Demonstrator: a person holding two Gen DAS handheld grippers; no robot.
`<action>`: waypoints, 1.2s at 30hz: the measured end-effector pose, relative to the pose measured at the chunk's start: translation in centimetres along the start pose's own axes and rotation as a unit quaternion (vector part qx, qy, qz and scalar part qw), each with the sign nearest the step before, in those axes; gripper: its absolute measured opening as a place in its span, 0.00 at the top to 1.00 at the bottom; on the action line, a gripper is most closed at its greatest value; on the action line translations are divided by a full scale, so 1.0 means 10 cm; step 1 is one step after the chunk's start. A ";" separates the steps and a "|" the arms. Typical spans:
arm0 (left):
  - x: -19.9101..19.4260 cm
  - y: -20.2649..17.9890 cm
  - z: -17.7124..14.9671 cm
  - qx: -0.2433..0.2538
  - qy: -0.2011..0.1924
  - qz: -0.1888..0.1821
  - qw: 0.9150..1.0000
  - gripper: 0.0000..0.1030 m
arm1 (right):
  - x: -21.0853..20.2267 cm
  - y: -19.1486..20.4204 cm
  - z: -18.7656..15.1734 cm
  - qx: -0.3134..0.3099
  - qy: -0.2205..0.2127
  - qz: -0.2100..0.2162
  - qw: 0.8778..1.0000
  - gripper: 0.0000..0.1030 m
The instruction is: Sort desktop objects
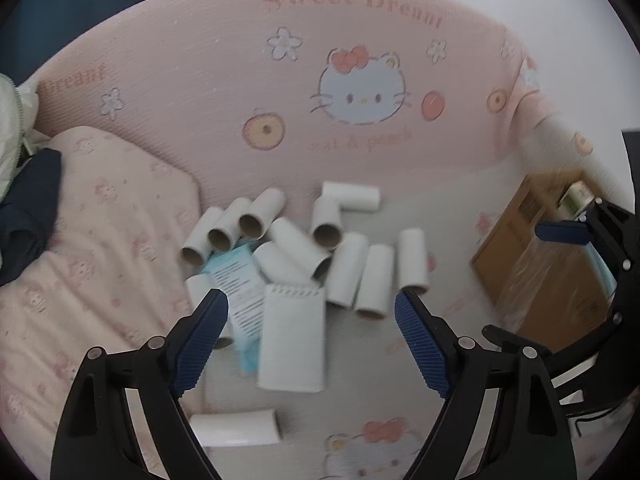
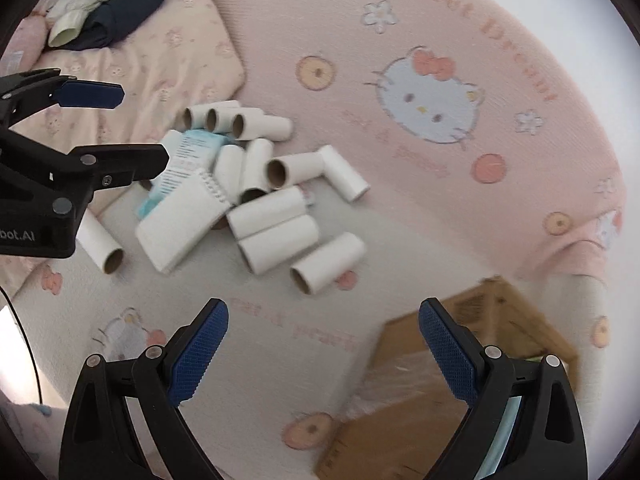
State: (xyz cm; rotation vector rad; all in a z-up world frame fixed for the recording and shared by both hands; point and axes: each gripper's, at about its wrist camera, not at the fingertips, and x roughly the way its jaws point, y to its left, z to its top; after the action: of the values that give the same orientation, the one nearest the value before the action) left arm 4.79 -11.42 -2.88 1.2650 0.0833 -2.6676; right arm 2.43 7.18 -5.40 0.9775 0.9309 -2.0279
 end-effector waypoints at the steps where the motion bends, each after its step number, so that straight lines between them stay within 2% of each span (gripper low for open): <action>1: 0.02 0.01 -0.05 0.003 0.006 0.007 1.000 0.16 | 0.03 0.02 0.00 0.003 -0.006 0.014 1.000 0.07; 4: 0.11 0.06 -0.23 -0.008 0.036 0.007 0.999 0.25 | 0.09 0.12 -0.01 0.011 -0.011 0.049 0.999 0.07; 8: 0.20 0.25 -0.47 -0.067 0.057 -0.014 0.996 0.30 | 0.09 0.21 -0.01 0.018 -0.073 0.056 0.996 0.07; 12: 0.23 0.37 -0.70 -0.093 0.045 0.007 0.995 0.38 | 0.18 0.27 -0.06 0.044 -0.115 0.059 0.991 0.07; 15: 0.29 0.45 -0.86 -0.104 0.055 0.022 0.993 0.50 | 0.26 0.32 -0.11 0.061 -0.112 0.084 0.988 0.07; 16: 0.34 0.50 -0.90 -0.115 0.066 0.012 0.991 0.57 | 0.28 0.35 -0.14 0.062 -0.114 0.092 0.987 0.07; 17: 0.36 0.53 -0.92 -0.125 0.072 0.002 0.990 0.59 | 0.30 0.37 -0.17 0.064 -0.120 0.095 0.986 0.07; 19: 0.44 0.60 -0.97 -0.150 0.079 -0.011 0.985 0.59 | 0.34 0.41 -0.22 0.074 -0.142 0.092 0.983 0.07; 22: 0.57 0.62 -0.95 -0.155 0.075 -0.016 0.985 0.59 | 0.51 0.49 -0.21 0.080 -0.138 0.076 0.984 0.07; 25: 0.70 0.65 -0.93 -0.167 0.074 -0.016 0.983 0.58 | 0.63 0.54 -0.16 0.070 -0.138 0.080 0.985 0.07; 27: 0.82 0.70 -0.94 -0.193 0.085 -0.025 0.977 0.55 | 0.69 0.58 -0.11 0.055 -0.149 0.076 0.984 0.07; 29: 0.95 0.74 -0.98 -0.219 0.101 -0.020 0.970 0.46 | 0.77 0.62 -0.05 0.046 -0.143 0.074 0.986 0.08; 33: 1.08 0.76 -1.06 -0.238 0.117 -0.009 0.964 0.46 | 0.91 0.63 0.10 0.047 -0.130 0.074 0.988 0.08; 35: 1.12 0.74 -1.07 -0.237 0.119 -0.017 0.964 0.46 | 0.99 0.64 0.16 0.047 -0.114 0.068 0.990 0.24; 36: 1.13 0.74 -1.06 -0.236 0.118 -0.021 0.964 0.46 | 1.02 0.63 0.19 0.046 -0.110 0.076 0.990 0.41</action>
State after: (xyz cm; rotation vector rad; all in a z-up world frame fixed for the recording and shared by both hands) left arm 7.33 -18.95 -18.13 1.4059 0.7385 -2.3085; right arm 1.99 -0.32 -14.96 0.8257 0.6324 -2.0138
